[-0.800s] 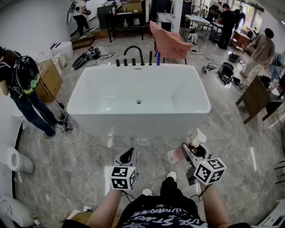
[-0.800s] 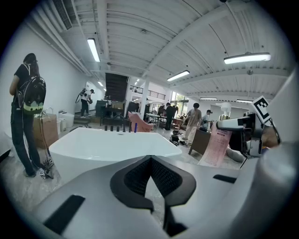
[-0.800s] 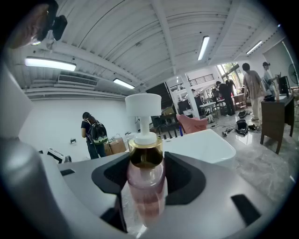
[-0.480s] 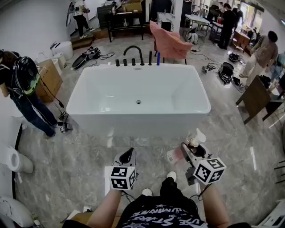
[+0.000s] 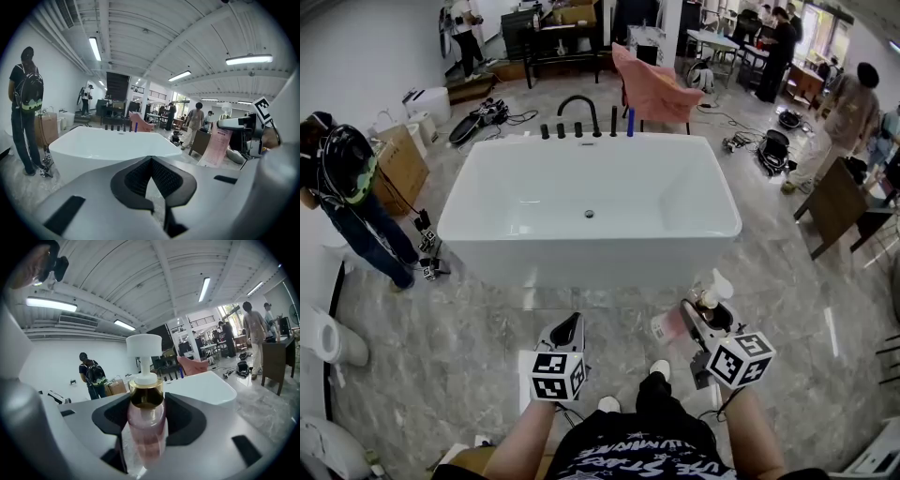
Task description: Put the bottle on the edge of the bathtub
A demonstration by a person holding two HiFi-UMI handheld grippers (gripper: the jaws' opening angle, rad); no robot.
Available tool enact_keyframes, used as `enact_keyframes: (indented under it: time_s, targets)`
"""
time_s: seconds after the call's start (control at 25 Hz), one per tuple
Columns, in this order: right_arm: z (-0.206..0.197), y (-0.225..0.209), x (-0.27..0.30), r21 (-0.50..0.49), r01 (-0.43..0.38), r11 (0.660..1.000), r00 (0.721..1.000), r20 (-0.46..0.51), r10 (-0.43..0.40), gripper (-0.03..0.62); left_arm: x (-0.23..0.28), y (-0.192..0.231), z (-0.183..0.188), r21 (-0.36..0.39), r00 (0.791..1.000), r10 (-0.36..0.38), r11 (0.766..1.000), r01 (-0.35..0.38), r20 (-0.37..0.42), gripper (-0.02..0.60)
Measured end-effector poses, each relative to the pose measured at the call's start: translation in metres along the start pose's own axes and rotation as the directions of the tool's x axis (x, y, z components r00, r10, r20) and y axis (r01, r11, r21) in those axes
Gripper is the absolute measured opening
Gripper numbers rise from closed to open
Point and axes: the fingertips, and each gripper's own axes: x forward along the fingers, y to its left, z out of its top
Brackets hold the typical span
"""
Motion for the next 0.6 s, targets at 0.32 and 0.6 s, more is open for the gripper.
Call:
enact_keyframes:
  time_s: [0.32, 0.6]
  targets:
    - [0.006, -0.004, 0.003, 0.01, 0.016, 1.0, 1.0, 0.018, -0.016, 0.221, -0.002, 0.007, -0.002, -0.01, 1.0, 0.001, 1.0, -0.001, -0.009, 0.015]
    - [0.012, -0.025, 0.03, 0.032, 0.004, 0.999, 1.0, 0.008, -0.005, 0.221, 0.027, 0.013, 0.014, 0.014, 1.0, 0.014, 1.0, -0.014, -0.009, 0.015]
